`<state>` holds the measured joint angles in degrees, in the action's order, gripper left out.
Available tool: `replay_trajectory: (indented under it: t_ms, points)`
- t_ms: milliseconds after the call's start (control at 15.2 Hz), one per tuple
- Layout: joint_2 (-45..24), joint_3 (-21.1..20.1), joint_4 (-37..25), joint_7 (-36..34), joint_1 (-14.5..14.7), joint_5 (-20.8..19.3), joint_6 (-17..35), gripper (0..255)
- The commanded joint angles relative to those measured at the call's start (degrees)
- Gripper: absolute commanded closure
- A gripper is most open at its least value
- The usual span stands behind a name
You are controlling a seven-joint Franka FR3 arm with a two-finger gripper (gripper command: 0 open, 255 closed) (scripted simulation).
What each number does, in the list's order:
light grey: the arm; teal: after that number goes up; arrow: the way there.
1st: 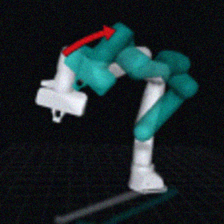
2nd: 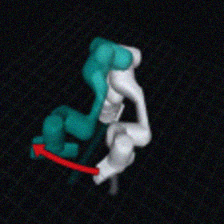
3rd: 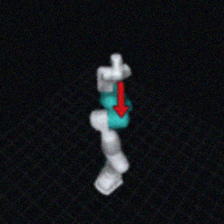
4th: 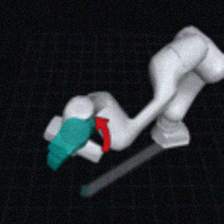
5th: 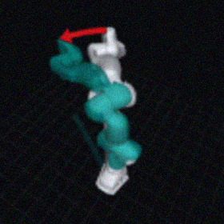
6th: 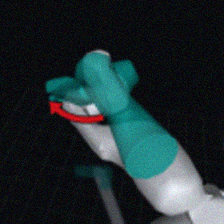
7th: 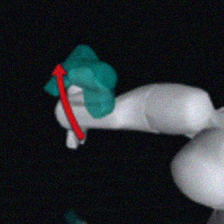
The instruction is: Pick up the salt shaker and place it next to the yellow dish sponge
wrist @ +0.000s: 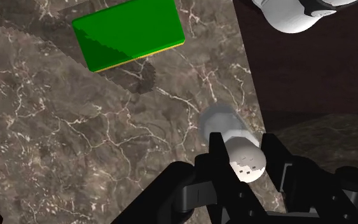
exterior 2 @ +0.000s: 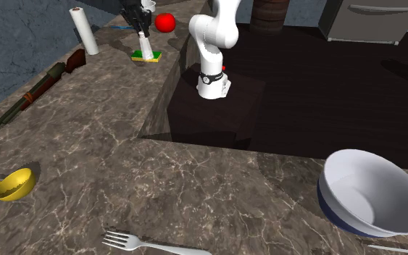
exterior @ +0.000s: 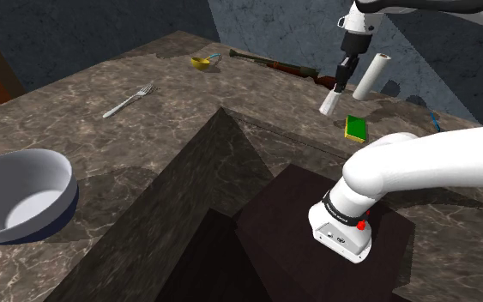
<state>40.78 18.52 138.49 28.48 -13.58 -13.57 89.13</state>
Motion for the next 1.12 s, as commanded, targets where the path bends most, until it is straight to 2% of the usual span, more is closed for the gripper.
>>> replay_trajectory:
  t_ms: [0, 792, 1056]
  points:
    - [0.1, 0.3, 1.5, 0.0, -0.1, -0.3, 1.4, 255]
    - [-0.8, 2.3, 10.2, -0.6, -0.7, -1.9, 11.1, 255]
    - [-0.8, 2.3, 10.2, -0.6, -0.7, -1.9, 11.1, 255]
